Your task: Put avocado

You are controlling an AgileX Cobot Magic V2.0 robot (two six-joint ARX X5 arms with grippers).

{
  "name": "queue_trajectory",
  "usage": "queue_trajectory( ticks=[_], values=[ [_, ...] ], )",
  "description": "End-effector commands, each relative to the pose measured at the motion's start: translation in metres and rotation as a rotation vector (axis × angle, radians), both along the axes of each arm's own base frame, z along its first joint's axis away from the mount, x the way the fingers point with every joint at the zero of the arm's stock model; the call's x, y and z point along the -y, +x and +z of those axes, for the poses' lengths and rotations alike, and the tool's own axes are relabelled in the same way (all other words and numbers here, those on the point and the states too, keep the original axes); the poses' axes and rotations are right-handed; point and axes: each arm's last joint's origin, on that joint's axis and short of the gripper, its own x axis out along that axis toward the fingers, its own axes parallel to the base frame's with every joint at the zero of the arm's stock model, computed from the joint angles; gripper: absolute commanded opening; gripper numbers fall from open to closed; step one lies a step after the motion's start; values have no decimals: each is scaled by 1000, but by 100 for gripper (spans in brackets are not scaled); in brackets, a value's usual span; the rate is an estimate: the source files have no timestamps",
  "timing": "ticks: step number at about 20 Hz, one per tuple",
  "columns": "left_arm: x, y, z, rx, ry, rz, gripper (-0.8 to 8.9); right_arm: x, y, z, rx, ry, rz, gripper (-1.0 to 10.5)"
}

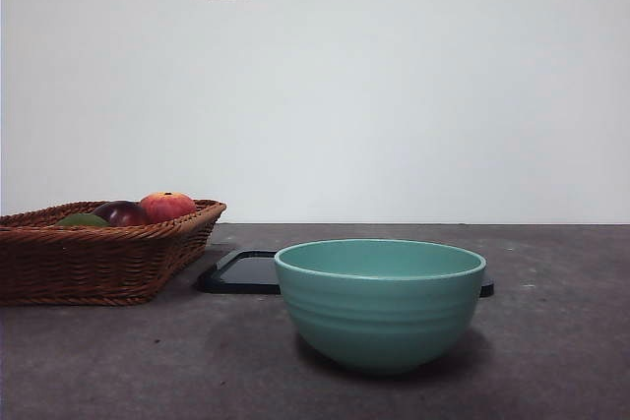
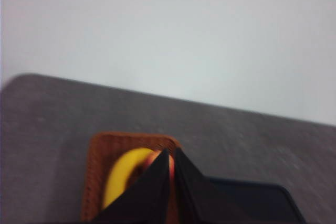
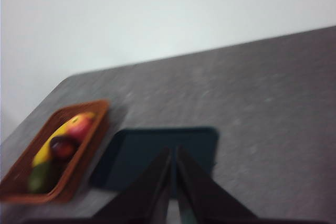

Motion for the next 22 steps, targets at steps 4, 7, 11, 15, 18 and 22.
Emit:
queue_trajectory(
  ticks=[4, 7, 11, 15, 18, 22],
  values=[
    [7, -3, 13, -16, 58, -181, 15, -6, 3, 14, -35, -77, 131, 12],
    [11, -5, 10, -43, 88, -271, 15, -12, 0, 15, -56, -104, 207, 12],
    [17, -8, 5, -49, 187, -412, 16, -18, -3, 11, -82, -130, 294, 12],
    [18, -11, 0, -81, 208, -470, 18, -19, -7, 5, -127, -174, 321, 12],
    [18, -13, -5, -141, 201, -479, 19, -18, -10, 2, -150, -209, 337, 12],
    [19, -15, -10, -201, 180, -515, 29, -18, -11, 1, -149, -225, 344, 13]
  ],
)
